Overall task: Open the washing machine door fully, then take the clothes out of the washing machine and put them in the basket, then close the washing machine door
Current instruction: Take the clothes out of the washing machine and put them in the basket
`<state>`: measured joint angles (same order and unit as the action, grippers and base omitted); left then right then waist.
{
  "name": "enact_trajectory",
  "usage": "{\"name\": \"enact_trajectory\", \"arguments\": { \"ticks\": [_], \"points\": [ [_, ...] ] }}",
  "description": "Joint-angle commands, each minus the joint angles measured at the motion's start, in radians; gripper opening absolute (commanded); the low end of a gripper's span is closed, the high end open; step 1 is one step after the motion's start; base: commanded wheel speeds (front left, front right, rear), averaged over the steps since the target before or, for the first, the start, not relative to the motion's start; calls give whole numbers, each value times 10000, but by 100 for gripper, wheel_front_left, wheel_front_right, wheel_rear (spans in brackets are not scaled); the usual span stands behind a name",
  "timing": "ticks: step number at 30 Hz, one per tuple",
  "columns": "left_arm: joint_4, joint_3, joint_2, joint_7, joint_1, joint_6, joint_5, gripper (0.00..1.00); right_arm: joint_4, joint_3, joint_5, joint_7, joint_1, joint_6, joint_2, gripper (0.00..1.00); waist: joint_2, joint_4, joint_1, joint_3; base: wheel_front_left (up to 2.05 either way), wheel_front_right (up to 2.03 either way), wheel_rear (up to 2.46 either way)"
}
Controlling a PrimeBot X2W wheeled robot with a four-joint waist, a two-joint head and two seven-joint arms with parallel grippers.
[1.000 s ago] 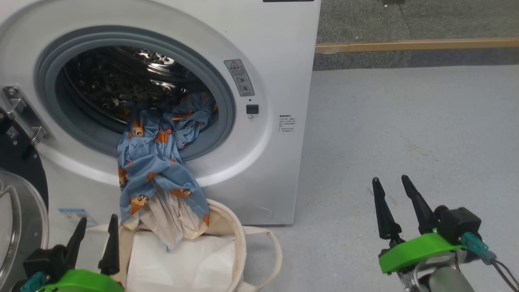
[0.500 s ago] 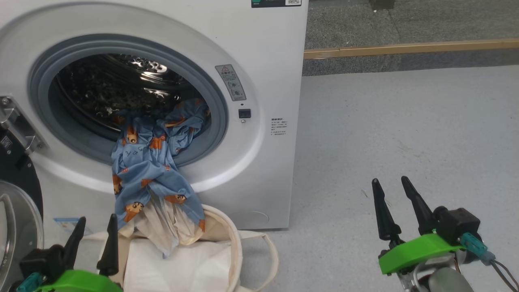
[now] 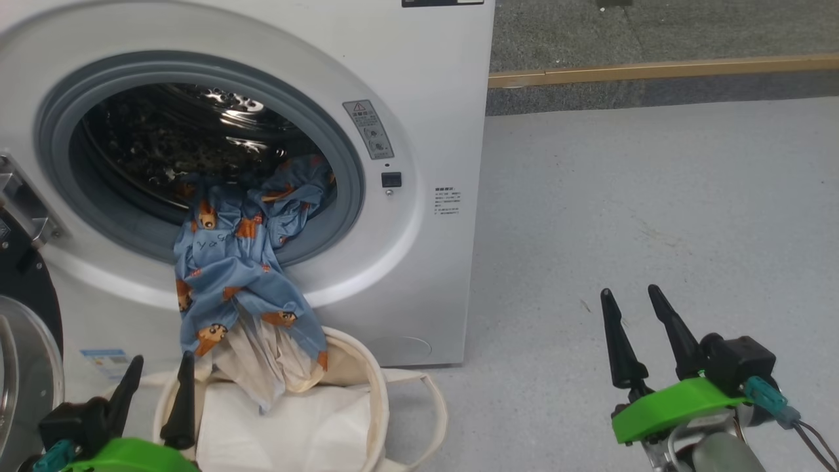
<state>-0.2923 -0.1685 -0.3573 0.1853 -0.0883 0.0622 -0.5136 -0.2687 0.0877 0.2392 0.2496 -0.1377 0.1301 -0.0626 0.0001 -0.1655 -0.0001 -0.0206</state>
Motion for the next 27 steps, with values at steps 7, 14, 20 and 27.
{"name": "enact_trajectory", "arguments": {
  "ticks": [7,14,20,27],
  "points": [
    [62,230,-344,-130,-1073,-43,-67,100,373,211,36,122,-251,6,4,100,-1,-81,1,127,0,0,0],
    [-973,-194,-454,-475,-2351,-285,210,100,413,272,22,122,-354,6,26,100,-1,-225,1,419,0,0,0],
    [-2720,-589,-391,-603,-4161,-782,397,100,414,350,43,122,-540,6,52,100,-1,-470,1,730,0,0,0],
    [-5311,-941,-124,-550,-6409,-1228,571,100,440,395,19,122,-830,6,72,100,-1,-817,1,1140,0,0,0]
  ]
}}
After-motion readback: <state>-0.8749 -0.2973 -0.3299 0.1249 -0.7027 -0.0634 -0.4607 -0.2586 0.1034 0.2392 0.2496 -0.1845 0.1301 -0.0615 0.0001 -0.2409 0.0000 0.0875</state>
